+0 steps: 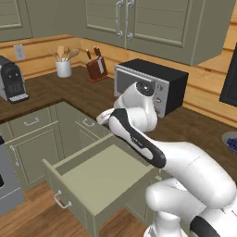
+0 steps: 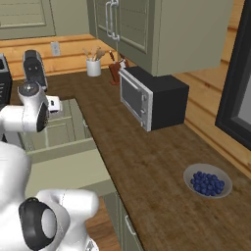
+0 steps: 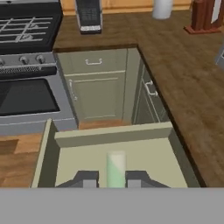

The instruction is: Take a straw from the drawer in front and place it inside the glass cup on the dining counter.

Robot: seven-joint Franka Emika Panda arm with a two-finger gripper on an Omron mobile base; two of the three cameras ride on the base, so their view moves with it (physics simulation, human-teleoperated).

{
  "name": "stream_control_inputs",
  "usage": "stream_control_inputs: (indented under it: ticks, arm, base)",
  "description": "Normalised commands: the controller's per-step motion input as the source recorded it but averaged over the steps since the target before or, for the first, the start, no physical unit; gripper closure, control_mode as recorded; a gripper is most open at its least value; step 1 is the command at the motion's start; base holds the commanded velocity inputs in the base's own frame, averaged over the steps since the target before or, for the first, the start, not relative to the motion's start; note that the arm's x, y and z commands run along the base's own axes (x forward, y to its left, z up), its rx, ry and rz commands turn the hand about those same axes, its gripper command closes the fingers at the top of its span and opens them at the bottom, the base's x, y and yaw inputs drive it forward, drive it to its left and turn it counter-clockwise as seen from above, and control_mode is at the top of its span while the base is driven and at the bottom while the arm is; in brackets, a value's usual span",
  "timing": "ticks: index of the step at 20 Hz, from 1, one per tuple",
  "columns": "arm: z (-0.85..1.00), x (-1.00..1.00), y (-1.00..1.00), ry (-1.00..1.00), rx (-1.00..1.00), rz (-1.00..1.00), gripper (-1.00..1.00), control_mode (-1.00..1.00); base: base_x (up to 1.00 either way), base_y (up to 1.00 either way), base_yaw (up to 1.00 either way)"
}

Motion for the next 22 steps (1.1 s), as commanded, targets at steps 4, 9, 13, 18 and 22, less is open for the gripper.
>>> stream_control_inputs:
  ticks: [4, 9, 13, 18, 22]
  arm:
    - [0.66, -0.87, -0.65, 0.0, 0.0, -0.22, 1.0, -1.0]
    - [0.41, -0.82, -0.44, 0.0, 0.0, -0.2, 1.0, -1.0]
    - [0.07, -0.3, -0.12, 0.0, 0.0, -0.08, 1.0, -1.0]
    - [0.0, -0.23, -0.01, -0.01, 0.0, -0.02, 1.0, 1.0]
    - [0.0, 0.0, 0.0, 0.0, 0.0, 0.0, 1.0, 1.0]
  base:
    - [0.0, 0.0, 0.0]
    - [0.0, 0.0, 0.0]
    - [0.0, 0.0, 0.0]
    - [-0.6, 0.0, -0.02]
    - [-1.0, 0.03, -0.04]
